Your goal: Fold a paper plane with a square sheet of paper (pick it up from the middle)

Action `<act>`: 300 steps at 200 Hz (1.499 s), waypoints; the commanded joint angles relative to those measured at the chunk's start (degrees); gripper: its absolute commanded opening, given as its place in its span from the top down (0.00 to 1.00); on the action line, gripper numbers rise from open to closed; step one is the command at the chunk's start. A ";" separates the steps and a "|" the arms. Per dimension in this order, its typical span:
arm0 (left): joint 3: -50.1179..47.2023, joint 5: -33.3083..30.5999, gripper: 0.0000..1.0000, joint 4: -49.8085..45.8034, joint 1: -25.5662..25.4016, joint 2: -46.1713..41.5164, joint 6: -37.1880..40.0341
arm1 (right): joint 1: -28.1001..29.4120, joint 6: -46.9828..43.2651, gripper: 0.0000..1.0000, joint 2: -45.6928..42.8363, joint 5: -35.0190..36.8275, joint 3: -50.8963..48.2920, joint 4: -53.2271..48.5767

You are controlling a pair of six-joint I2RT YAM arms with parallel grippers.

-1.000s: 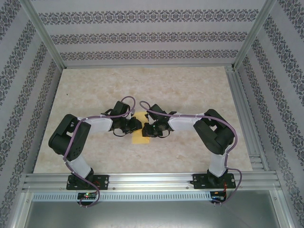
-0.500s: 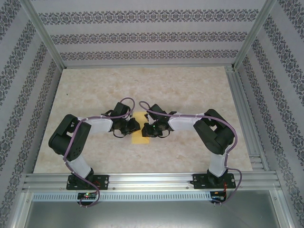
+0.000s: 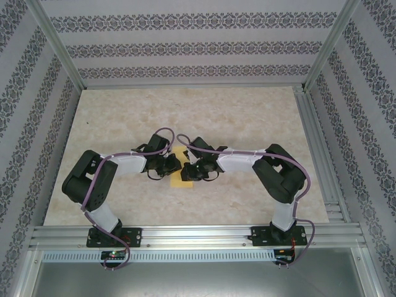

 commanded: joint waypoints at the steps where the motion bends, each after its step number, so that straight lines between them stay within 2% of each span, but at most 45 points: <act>1: -1.09 -3.30 0.86 -4.07 -0.40 -0.14 -1.02 | 0.44 -1.83 0.86 1.53 1.11 1.25 -3.05; 70: -1.92 -5.21 0.86 -4.34 -0.34 -0.14 -1.71 | 0.43 -2.30 0.86 1.43 3.39 -1.71 -6.90; 105: -3.04 -5.40 0.86 -3.42 -0.25 0.32 -2.25 | 0.52 -1.14 0.86 -1.59 1.16 -7.01 -6.47; 159: -2.53 -3.50 0.86 -2.14 -0.27 -0.49 -1.48 | 0.44 0.99 0.85 -8.96 3.98 -9.34 -6.47; 188: -0.73 -0.74 0.80 -0.71 -0.32 -4.10 -0.66 | -0.59 2.06 0.81 -16.62 9.07 -7.26 -4.43; 207: 0.33 -0.56 0.70 -0.64 -0.28 -7.67 -0.76 | -1.47 2.57 0.76 -18.54 14.48 -6.20 -3.17; 227: 0.50 -2.33 0.64 -2.17 -0.24 -10.98 -0.93 | -1.89 2.34 0.71 -17.42 17.00 -3.98 -2.43; 244: -0.44 -4.01 0.60 -3.32 -0.04 -12.98 -1.06 | -1.72 1.78 0.71 -14.28 16.11 -1.01 -2.84; 263: -2.04 -4.52 0.60 -3.31 0.19 -13.93 -1.20 | -0.76 0.84 0.71 -10.89 14.44 1.91 -2.91; 300: -4.54 -4.65 0.65 -2.74 0.70 -14.62 -2.08 | 0.79 -0.30 0.72 -7.74 11.46 3.64 -1.52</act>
